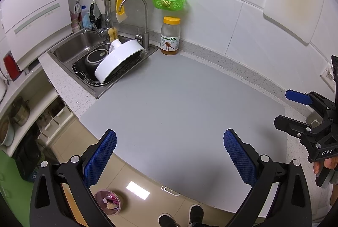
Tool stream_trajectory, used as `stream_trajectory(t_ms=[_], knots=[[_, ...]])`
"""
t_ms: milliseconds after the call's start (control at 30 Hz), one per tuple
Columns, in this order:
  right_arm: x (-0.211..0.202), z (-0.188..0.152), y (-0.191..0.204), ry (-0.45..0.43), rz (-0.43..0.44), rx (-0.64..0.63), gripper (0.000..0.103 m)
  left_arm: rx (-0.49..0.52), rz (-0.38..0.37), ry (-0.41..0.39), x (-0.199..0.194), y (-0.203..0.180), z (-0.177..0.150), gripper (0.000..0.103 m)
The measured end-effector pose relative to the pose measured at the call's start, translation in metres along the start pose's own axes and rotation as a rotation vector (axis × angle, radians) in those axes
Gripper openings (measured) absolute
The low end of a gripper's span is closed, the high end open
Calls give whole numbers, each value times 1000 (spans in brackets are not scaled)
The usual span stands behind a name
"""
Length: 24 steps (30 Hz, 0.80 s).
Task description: Collect trash
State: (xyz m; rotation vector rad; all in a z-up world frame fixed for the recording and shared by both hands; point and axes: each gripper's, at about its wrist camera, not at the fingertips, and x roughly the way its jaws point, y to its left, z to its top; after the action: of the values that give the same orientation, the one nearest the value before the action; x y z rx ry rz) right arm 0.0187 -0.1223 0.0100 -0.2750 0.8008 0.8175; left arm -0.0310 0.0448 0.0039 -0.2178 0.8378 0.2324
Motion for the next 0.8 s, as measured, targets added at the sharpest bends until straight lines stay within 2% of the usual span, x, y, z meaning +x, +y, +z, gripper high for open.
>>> stream_trajectory(t_ms=[800], knots=[[2, 0, -1, 4, 2, -2, 100, 0, -6, 3, 2, 1, 4, 97]])
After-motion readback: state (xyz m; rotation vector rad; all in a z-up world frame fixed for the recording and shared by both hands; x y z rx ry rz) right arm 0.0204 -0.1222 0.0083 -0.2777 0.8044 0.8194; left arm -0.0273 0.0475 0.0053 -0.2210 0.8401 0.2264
